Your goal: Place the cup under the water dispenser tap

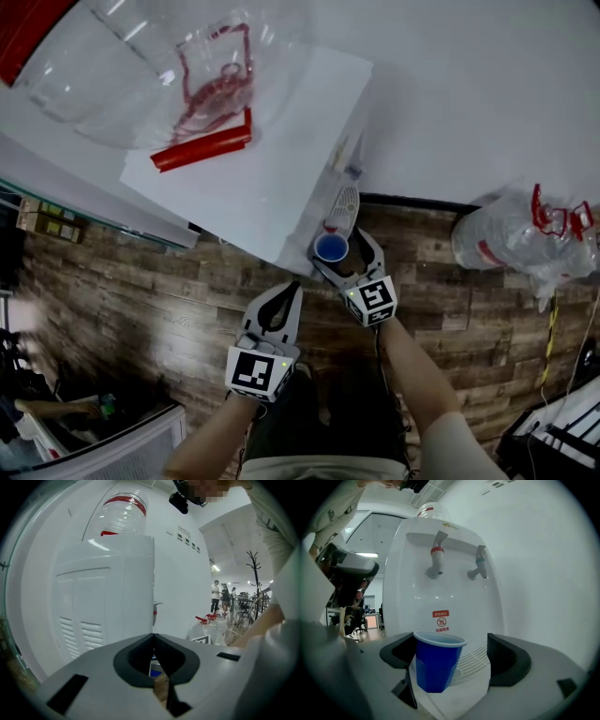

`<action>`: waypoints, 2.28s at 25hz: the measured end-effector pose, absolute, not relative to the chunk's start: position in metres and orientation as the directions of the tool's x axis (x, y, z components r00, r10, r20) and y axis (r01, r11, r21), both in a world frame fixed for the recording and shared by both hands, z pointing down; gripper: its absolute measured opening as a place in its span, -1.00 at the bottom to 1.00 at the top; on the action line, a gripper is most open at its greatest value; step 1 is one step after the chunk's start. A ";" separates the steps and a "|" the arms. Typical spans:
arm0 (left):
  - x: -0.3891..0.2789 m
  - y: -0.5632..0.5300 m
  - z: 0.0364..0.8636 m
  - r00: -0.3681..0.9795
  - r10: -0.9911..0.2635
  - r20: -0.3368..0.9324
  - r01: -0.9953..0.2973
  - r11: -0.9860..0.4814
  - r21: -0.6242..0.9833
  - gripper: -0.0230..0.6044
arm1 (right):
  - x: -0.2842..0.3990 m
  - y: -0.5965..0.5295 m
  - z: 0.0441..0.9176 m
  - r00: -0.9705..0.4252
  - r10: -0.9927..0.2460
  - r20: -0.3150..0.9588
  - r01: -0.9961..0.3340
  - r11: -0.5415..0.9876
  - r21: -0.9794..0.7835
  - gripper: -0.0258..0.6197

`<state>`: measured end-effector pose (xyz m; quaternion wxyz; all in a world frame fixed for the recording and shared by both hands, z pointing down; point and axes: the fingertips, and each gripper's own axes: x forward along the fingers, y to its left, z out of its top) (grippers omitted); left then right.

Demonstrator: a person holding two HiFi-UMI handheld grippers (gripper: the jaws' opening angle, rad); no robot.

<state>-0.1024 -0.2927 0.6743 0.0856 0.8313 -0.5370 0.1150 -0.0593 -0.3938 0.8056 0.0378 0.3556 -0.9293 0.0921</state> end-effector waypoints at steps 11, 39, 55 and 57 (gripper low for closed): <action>-0.117 -0.284 0.682 0.401 -0.853 0.332 -0.911 -0.408 0.053 -0.91 | -0.076 -0.391 0.834 -0.736 -0.634 0.239 -0.667 0.739 -0.096 -0.02; -0.107 -0.265 0.497 0.447 -0.814 0.371 -0.887 -0.458 0.062 -0.91 | 0.008 -0.323 0.590 -0.654 -0.687 0.316 -0.747 0.652 -0.128 -0.01; -0.090 -0.234 0.333 0.498 -0.823 0.273 -0.856 -0.517 0.004 -0.91 | 0.039 -0.241 0.352 -0.620 -0.751 0.226 -0.783 0.612 -0.110 -0.54; -0.088 -0.229 0.317 0.512 -0.819 0.261 -0.848 -0.531 -0.003 -0.91 | 0.048 -0.233 0.327 -0.605 -0.767 0.214 -0.794 0.602 -0.085 -0.61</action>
